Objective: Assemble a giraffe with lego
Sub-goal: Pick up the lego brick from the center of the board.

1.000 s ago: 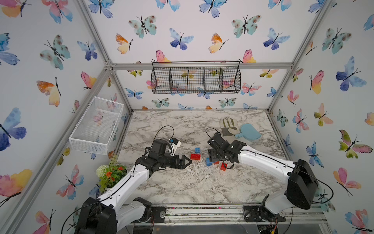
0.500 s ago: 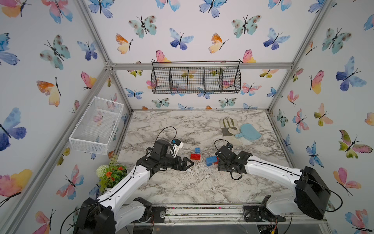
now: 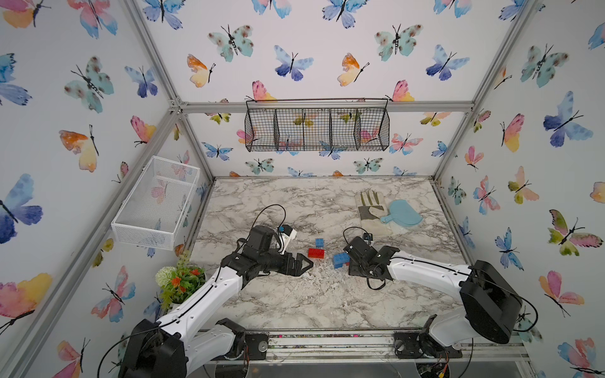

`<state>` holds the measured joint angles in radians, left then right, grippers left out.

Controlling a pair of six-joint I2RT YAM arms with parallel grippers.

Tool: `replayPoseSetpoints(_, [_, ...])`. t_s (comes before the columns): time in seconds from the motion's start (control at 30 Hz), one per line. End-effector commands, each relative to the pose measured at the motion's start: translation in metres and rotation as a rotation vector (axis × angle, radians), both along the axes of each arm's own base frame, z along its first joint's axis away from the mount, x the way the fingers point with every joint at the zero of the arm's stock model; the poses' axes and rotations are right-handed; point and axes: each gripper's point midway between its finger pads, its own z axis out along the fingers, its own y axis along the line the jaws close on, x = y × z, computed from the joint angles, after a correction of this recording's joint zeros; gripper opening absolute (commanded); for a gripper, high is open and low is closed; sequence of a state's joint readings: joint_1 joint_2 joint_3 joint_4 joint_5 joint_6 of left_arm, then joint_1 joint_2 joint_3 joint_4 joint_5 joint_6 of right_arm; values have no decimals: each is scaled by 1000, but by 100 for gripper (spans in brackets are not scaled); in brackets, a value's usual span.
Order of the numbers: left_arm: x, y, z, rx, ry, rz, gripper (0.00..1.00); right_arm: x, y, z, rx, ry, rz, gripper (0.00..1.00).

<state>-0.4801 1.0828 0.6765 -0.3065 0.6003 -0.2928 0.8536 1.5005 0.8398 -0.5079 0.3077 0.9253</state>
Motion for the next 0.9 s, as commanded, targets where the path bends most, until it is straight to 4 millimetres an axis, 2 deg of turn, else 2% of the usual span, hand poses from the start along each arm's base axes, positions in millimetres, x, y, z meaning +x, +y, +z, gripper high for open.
replayPoseSetpoints(0.0, [-1, 1, 0, 8, -19, -6, 98, 0, -8, -8, -22, 3, -28, 66])
replayPoseSetpoints(0.23, [-1, 1, 0, 11, -20, -5, 98, 2, -15, -17, -39, 7, -44, 60])
replayPoseSetpoints(0.47, [0, 1, 0, 15, -22, -5, 98, 2, -19, -17, -52, 5, -47, 49])
replayPoseSetpoints(0.77, [0, 1, -1, 17, -18, -3, 98, 2, -25, -10, -79, -8, -37, 29])
replayPoseSetpoints(0.87, [0, 2, -1, 17, -18, -2, 98, 4, -25, -1, -92, -19, -10, 24])
